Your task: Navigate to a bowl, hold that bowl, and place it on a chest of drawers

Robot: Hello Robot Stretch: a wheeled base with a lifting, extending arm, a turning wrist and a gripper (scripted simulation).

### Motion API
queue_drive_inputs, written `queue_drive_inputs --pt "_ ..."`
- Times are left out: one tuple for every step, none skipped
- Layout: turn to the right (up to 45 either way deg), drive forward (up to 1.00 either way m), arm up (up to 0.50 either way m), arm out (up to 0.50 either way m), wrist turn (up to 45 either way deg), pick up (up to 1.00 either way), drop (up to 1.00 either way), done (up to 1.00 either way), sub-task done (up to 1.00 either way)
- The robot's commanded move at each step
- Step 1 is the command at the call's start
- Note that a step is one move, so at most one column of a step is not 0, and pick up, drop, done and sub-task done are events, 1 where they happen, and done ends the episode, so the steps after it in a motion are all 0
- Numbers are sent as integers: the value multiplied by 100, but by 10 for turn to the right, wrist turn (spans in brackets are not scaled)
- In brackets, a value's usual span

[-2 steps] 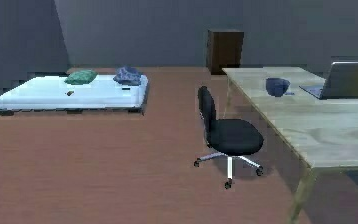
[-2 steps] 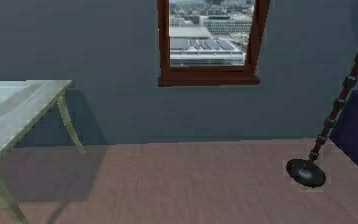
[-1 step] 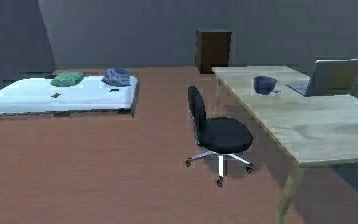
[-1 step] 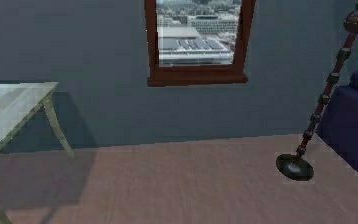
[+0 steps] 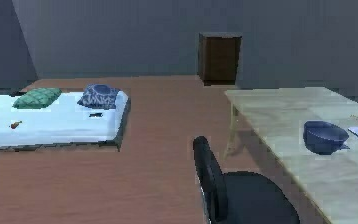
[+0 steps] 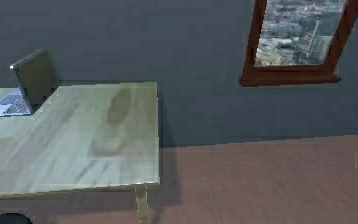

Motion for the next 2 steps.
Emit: queue_drive_inputs --pt "-450 0 0 0 0 0 0 0 0" --pt "450 0 0 0 0 0 0 0 0"
